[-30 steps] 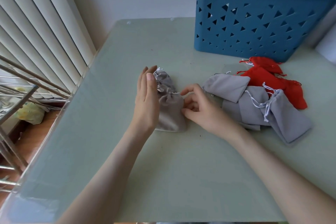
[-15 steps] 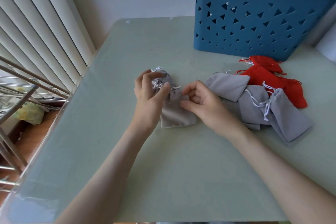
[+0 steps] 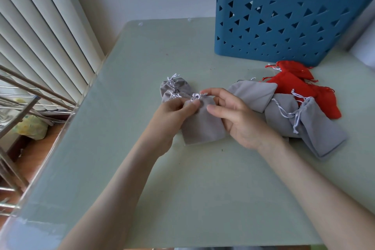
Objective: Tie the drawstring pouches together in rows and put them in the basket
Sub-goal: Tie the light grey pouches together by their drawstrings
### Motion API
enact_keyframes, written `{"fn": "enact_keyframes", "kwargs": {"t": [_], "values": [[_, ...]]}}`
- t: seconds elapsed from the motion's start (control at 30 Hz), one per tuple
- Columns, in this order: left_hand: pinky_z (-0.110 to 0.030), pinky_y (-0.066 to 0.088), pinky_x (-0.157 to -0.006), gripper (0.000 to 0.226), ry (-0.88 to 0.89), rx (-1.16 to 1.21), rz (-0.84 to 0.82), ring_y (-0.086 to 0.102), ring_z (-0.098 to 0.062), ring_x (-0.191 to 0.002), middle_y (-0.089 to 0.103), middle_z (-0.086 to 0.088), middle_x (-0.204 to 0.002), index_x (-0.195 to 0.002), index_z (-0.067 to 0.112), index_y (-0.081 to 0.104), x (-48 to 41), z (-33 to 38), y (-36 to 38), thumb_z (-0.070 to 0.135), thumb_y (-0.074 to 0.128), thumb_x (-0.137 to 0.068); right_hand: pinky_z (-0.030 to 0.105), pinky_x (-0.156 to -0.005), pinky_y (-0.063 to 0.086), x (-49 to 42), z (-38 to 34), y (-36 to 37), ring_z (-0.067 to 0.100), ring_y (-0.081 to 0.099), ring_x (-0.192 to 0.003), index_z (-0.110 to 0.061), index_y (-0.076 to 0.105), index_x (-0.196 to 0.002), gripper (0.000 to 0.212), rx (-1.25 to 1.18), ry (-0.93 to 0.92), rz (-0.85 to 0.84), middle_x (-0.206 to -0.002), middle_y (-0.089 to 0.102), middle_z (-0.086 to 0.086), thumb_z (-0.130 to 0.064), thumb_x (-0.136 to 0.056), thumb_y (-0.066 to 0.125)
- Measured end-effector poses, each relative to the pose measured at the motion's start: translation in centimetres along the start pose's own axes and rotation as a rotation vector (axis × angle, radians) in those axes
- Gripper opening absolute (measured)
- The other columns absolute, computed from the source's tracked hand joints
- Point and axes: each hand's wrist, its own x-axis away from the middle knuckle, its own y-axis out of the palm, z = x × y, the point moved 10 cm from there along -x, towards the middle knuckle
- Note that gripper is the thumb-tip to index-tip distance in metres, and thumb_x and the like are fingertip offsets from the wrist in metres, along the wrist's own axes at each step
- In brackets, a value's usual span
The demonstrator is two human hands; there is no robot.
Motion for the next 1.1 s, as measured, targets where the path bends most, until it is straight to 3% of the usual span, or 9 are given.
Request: {"fn": "enact_keyframes", "kwargs": {"t": [0.1, 0.2, 0.33, 0.43, 0.5, 0.63, 0.77, 0.93, 1.1], "values": [[-0.019, 0.042, -0.058, 0.007, 0.081, -0.059, 0.03, 0.058, -0.01, -0.072, 0.064, 0.005, -0.078, -0.087, 0.019, 0.064, -0.2, 0.0, -0.2, 0.024, 0.069, -0.086, 0.034, -0.091, 0.035, -0.1, 0.4, -0.4, 0.02, 0.05, -0.099, -0.021, 0.061, -0.109, 0.03, 0.056, 0.014, 0.063, -0.101, 0.054, 0.013, -0.025, -0.079, 0.064], [-0.021, 0.047, -0.075, 0.017, 0.203, -0.304, 0.145, 0.062, -0.009, -0.081, 0.066, 0.013, -0.083, -0.082, 0.03, 0.061, 0.1, 1.2, -0.8, 0.022, 0.075, -0.079, 0.031, -0.087, 0.042, -0.2, 0.4, -0.6, 0.02, 0.053, -0.092, -0.027, 0.062, -0.103, 0.022, 0.222, -0.019, 0.1, -0.096, 0.056, 0.014, -0.012, -0.087, 0.065], [-0.004, 0.038, -0.065, 0.022, 0.319, -0.483, 0.24, 0.056, 0.012, -0.071, 0.059, 0.027, -0.079, -0.088, 0.028, 0.059, 0.9, 2.8, -0.9, 0.016, 0.075, -0.079, 0.043, -0.086, 0.047, -0.4, 0.3, -1.3, 0.025, 0.061, -0.088, -0.032, 0.062, -0.097, 0.019, 0.56, -0.077, 0.222, -0.092, 0.067, 0.009, -0.029, -0.078, 0.066], [-0.005, 0.038, -0.063, 0.016, 0.332, -0.543, 0.278, 0.056, -0.001, -0.069, 0.059, 0.025, -0.078, -0.091, 0.025, 0.061, 1.1, 3.1, -1.1, 0.02, 0.074, -0.081, 0.029, -0.071, 0.043, -0.3, -0.5, -1.9, 0.004, 0.052, -0.067, -0.018, 0.063, -0.097, 0.014, 0.661, -0.148, 0.281, -0.073, 0.06, -0.003, -0.019, -0.084, 0.069], [-0.012, 0.039, -0.062, 0.017, 0.342, -0.633, 0.338, 0.056, -0.011, -0.073, 0.062, 0.014, -0.081, -0.096, 0.018, 0.063, 1.2, 3.3, -1.6, 0.024, 0.072, -0.083, 0.02, -0.067, 0.04, 0.1, -1.7, -2.2, 0.003, 0.047, -0.062, -0.014, 0.062, -0.098, 0.014, 0.738, -0.229, 0.332, -0.071, 0.053, -0.009, -0.016, -0.086, 0.068], [-0.027, 0.035, -0.072, 0.024, 0.405, -0.845, 0.462, 0.055, -0.027, -0.091, 0.064, -0.005, -0.098, -0.099, 0.013, 0.061, 1.6, 4.0, -2.5, 0.026, 0.072, -0.082, 0.036, -0.079, 0.038, 1.4, -4.5, -2.4, 0.023, 0.055, -0.086, -0.008, 0.061, -0.109, 0.028, 1.197, -0.465, 0.524, -0.091, 0.061, 0.003, -0.017, -0.083, 0.059], [-0.032, 0.033, -0.088, 0.029, 0.413, -0.941, 0.506, 0.047, -0.032, -0.104, 0.056, -0.011, -0.115, -0.108, 0.01, 0.062, 1.8, 4.1, -2.6, 0.02, 0.071, -0.082, 0.044, -0.092, 0.029, 2.0, -4.3, -4.8, 0.034, 0.048, -0.113, -0.012, 0.053, -0.126, 0.053, 1.601, -0.24, 0.728, -0.121, 0.057, 0.01, -0.009, -0.075, 0.065], [-0.039, 0.036, -0.09, 0.036, 0.398, -0.953, 0.498, 0.046, -0.036, -0.109, 0.053, -0.016, -0.121, -0.118, 0.009, 0.06, 1.6, 3.9, -2.7, 0.006, 0.066, -0.082, 0.039, -0.095, 0.017, 1.8, -3.2, -7.5, 0.031, 0.044, -0.117, -0.01, 0.056, -0.115, 0.03, 1.688, 0.002, 0.723, -0.117, 0.06, 0.01, -0.006, -0.085, 0.053], [-0.026, 0.033, -0.077, 0.037, 0.396, -0.905, 0.535, 0.044, -0.03, -0.111, 0.046, -0.014, -0.118, -0.119, 0.014, 0.061, 2.0, 4.4, -3.1, 0.011, 0.069, -0.083, 0.037, -0.081, 0.024, 3.0, -6.0, -7.0, 0.031, 0.061, -0.082, -0.011, 0.068, -0.086, 0.017, 1.515, -0.351, 0.9, -0.077, 0.07, 0.009, -0.009, -0.084, 0.051]]}}
